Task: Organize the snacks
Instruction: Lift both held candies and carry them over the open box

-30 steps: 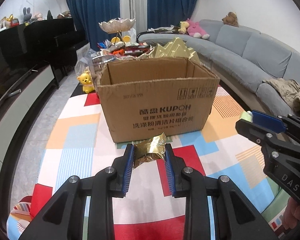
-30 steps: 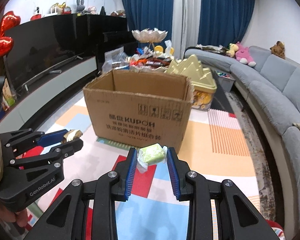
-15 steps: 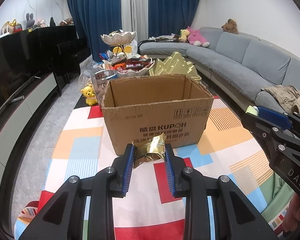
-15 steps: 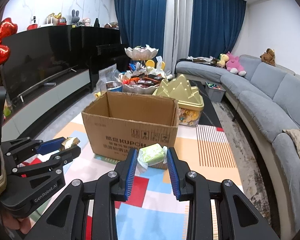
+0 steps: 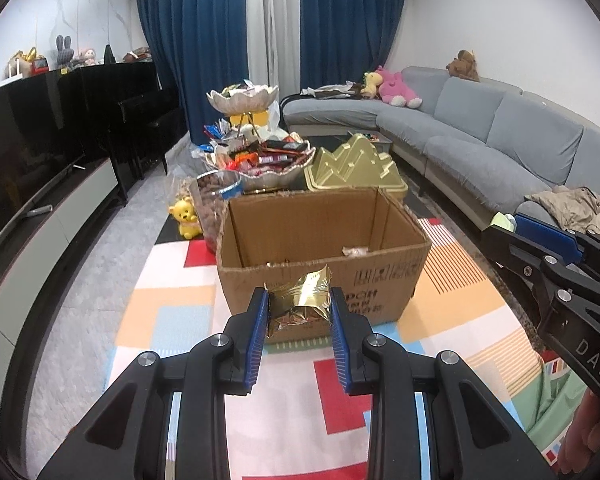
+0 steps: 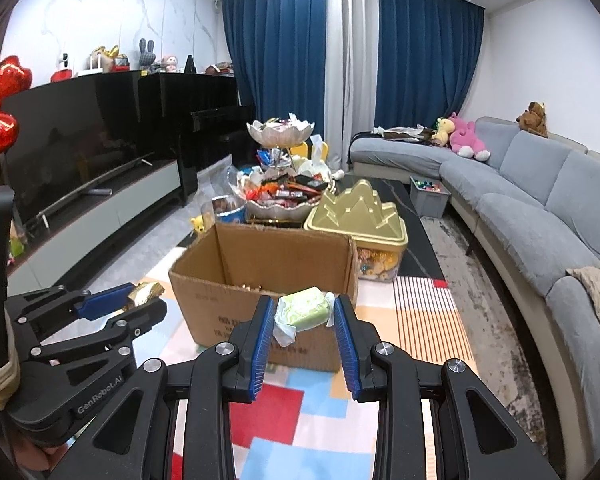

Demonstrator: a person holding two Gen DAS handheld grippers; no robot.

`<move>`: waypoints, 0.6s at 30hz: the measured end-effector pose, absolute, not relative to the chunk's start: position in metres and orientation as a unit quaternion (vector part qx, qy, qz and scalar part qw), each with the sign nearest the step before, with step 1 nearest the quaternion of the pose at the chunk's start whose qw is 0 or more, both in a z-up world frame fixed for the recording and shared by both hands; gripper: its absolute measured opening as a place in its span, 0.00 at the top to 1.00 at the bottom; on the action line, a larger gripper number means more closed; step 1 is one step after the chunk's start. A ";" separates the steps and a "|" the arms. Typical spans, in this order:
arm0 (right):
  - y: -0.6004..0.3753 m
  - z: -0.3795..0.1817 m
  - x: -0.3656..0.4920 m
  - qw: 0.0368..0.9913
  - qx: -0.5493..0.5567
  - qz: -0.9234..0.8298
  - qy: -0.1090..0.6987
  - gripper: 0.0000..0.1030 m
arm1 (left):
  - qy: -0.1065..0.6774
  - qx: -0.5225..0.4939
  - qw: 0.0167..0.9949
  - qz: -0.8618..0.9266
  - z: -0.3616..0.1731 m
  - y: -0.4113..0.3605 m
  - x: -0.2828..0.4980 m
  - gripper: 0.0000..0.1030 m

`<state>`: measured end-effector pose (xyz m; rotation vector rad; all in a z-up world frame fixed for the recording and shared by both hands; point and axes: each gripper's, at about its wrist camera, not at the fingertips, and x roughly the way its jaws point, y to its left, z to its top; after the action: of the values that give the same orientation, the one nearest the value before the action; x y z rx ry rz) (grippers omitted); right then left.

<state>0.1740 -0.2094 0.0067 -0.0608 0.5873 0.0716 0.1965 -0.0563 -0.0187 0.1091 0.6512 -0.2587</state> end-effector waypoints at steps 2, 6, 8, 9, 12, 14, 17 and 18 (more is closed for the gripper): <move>-0.208 0.010 0.180 0.956 -0.028 0.035 0.291 0.69 | 0.319 0.052 0.938 -0.125 -0.013 -0.055 0.202 0.71; -0.205 0.020 0.195 0.956 -0.026 0.034 0.292 0.69 | 0.317 0.043 0.940 -0.119 -0.004 -0.050 0.214 0.71; -0.204 0.024 0.202 0.955 -0.028 0.035 0.294 0.69 | 0.318 0.038 0.940 -0.118 0.001 -0.048 0.223 0.71; -0.204 0.025 0.205 0.955 -0.028 0.035 0.295 0.69 | 0.317 0.036 0.941 -0.117 0.005 -0.048 0.227 0.71; -0.202 0.030 0.218 0.953 -0.033 0.038 0.299 0.69 | 0.316 0.029 0.941 -0.117 0.010 -0.046 0.237 0.71; -0.201 0.031 0.227 0.951 -0.040 0.043 0.304 0.69 | 0.316 0.026 0.941 -0.117 0.013 -0.047 0.245 0.71; -0.199 0.033 0.240 0.947 -0.052 0.048 0.313 0.69 | 0.313 0.029 0.942 -0.118 0.015 -0.049 0.254 0.71; -0.199 0.033 0.246 0.946 -0.055 0.050 0.316 0.69 | 0.312 0.027 0.942 -0.117 0.016 -0.048 0.259 0.71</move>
<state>0.2458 -0.1991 0.0329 -0.1112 0.6441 0.1018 0.2586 -0.0483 0.0155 0.0552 0.6372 -0.2379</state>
